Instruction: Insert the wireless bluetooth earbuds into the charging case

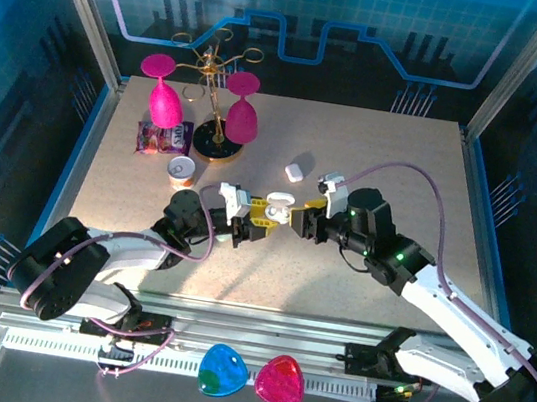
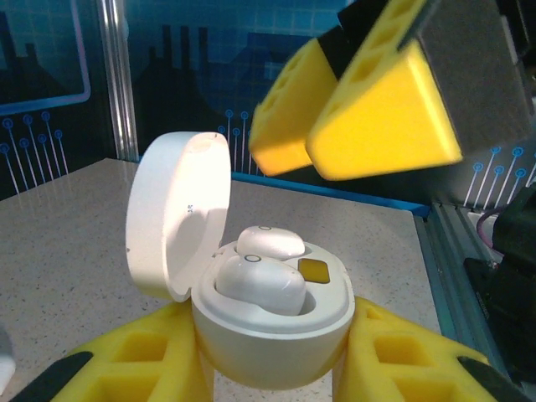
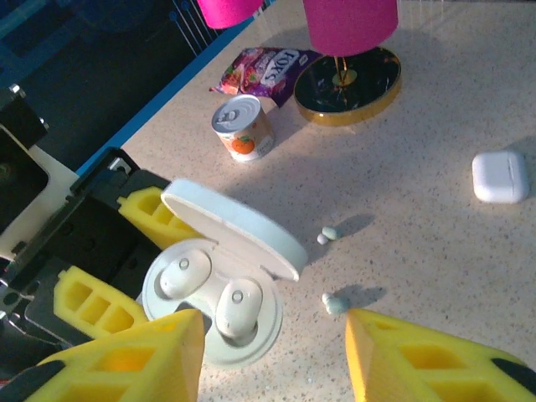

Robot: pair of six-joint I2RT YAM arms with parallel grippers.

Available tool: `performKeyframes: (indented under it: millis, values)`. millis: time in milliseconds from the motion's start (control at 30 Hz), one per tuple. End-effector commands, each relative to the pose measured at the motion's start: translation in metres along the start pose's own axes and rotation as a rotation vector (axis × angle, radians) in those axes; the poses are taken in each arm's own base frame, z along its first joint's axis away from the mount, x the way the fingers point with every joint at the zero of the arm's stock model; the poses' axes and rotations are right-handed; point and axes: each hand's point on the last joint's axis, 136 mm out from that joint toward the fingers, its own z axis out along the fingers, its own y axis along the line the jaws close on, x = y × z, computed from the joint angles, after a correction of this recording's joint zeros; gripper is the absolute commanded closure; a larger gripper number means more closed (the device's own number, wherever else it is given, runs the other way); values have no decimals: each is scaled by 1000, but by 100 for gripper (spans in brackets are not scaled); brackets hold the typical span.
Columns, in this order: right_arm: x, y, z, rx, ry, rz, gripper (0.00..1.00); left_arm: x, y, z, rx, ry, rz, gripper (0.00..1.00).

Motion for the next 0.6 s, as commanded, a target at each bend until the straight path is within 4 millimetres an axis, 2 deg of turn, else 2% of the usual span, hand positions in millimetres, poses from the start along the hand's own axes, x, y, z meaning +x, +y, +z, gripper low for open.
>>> performKeyframes:
  millis: [0,233,433,567]
  values:
    - [-33,6,-8,-25,-68,23,48,-7,-14,-2,65,-35,116,78]
    - [-43,-7,8,13,-20,81,40,-6,-19,-5,82,-22,159,78]
    - [-26,-10,19,11,133,73,14,-13,-18,-7,66,-29,175,77]
    - [-19,-8,14,-1,146,69,7,-15,-15,-7,47,-27,164,77]
